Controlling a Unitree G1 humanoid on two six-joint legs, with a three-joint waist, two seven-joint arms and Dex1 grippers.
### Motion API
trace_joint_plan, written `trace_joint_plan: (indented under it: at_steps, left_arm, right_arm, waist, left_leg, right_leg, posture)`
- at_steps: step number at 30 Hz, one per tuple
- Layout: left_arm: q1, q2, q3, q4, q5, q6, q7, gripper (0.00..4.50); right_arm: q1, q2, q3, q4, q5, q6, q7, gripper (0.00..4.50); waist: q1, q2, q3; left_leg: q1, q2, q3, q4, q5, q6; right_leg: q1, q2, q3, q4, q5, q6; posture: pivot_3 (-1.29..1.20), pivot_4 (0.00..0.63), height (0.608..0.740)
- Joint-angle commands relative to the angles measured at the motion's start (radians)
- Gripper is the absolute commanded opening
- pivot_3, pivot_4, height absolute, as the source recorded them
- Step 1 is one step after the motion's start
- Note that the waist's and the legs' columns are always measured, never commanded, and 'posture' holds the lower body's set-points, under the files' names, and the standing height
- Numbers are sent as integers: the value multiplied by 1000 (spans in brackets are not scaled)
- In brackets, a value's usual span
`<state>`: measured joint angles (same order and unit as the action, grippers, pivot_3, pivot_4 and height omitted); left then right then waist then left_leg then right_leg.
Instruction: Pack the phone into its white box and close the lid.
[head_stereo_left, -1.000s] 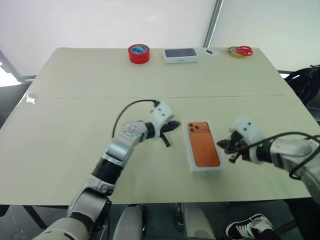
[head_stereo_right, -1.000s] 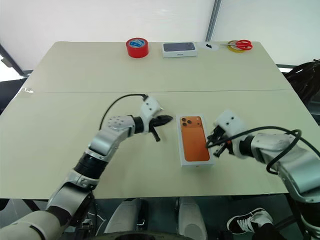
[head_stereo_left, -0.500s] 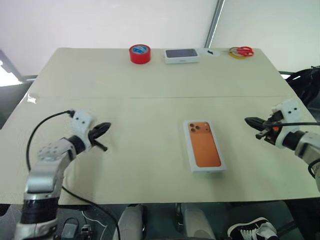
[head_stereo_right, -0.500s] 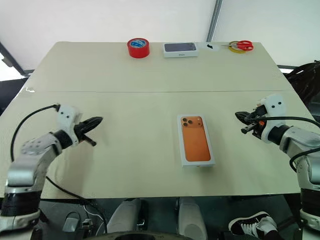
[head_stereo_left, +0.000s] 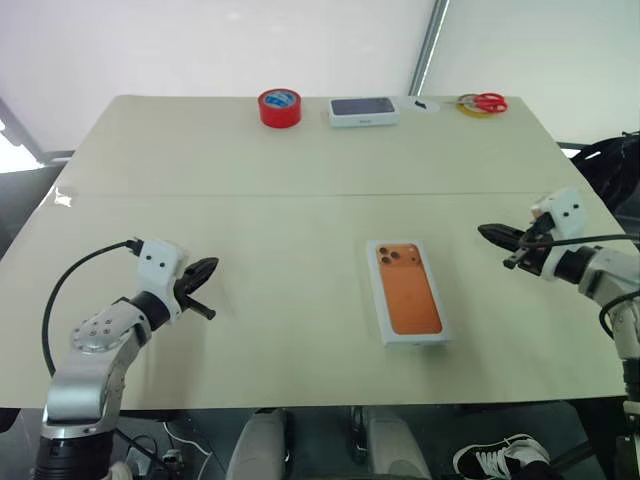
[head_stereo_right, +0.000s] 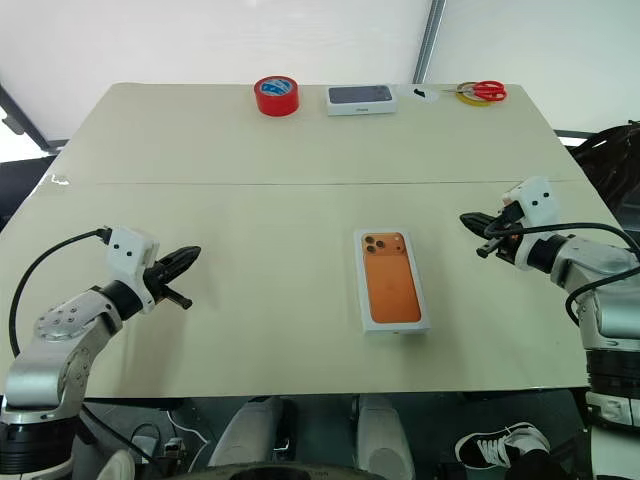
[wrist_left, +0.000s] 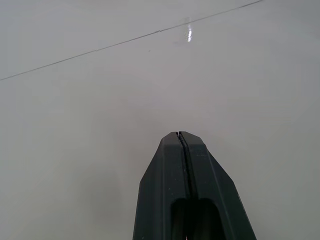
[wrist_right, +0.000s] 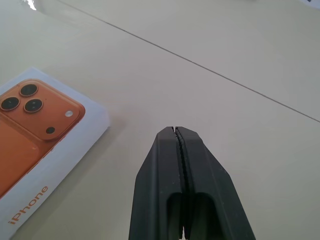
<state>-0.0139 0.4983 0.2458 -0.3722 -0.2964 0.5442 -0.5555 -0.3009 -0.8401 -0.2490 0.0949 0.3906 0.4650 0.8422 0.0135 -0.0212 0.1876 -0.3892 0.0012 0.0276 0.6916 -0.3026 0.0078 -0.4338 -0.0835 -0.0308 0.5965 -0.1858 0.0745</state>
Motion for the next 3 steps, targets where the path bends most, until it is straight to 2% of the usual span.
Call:
trace_joint_plan:
  at_steps: [1, 3]
  left_arm:
    - [-29, -6, -13, -16, -11, -15, 17, 0]
    - [-45, -12, -16, -3, -11, -26, 23, 0]
  right_arm:
    - [-20, -17, -13, -6, -8, -23, 11, 36]
    - [-30, -22, -12, -7, -11, -18, 16, 36]
  waist:
    - [0, 0, 0]
    - [0, 0, 0]
  left_leg:
    - [0, 0, 0, 0, 0, 0]
    - [0, 0, 0, 0, 0, 0]
  right_leg:
    - [0, 0, 0, 0, 0, 0]
    - [0, 0, 0, 0, 0, 0]
  posture:
    - [0, 150, 740]
    - [0, 150, 740]
